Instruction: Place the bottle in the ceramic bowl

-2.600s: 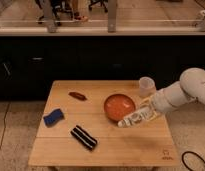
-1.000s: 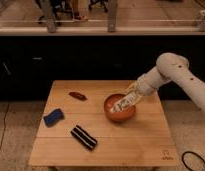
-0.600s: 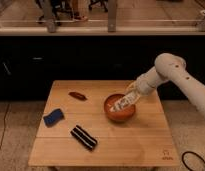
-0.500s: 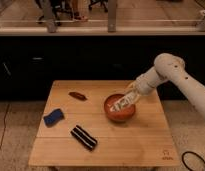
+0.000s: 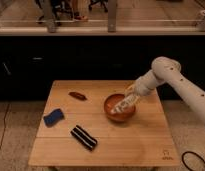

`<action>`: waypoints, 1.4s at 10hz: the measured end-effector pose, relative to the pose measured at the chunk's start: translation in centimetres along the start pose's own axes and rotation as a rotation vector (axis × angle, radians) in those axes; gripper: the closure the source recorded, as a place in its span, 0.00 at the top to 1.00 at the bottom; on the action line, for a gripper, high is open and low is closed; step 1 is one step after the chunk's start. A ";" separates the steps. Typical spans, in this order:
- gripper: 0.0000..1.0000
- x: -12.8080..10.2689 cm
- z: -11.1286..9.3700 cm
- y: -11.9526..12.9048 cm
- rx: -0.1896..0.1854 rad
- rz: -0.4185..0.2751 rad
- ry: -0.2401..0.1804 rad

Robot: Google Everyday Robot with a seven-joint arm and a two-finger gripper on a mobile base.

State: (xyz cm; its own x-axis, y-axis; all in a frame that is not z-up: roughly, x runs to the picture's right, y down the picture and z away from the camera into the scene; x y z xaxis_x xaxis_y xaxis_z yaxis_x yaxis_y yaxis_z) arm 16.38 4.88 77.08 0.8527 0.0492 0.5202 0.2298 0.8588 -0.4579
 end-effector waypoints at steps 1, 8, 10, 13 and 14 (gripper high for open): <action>0.27 0.3 0.5 0.1 -0.008 0.004 0.001; 0.80 0.4 1.8 0.6 -0.040 0.006 0.007; 0.80 0.4 1.8 0.6 -0.043 0.007 0.006; 0.80 0.4 1.8 0.8 -0.050 0.005 0.004; 0.80 0.4 1.8 0.8 -0.052 0.003 0.002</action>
State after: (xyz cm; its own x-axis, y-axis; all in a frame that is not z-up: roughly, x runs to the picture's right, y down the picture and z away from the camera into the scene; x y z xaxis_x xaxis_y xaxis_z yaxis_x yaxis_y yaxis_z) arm 16.00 6.53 78.21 0.8541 0.0505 0.5176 0.2515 0.8311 -0.4961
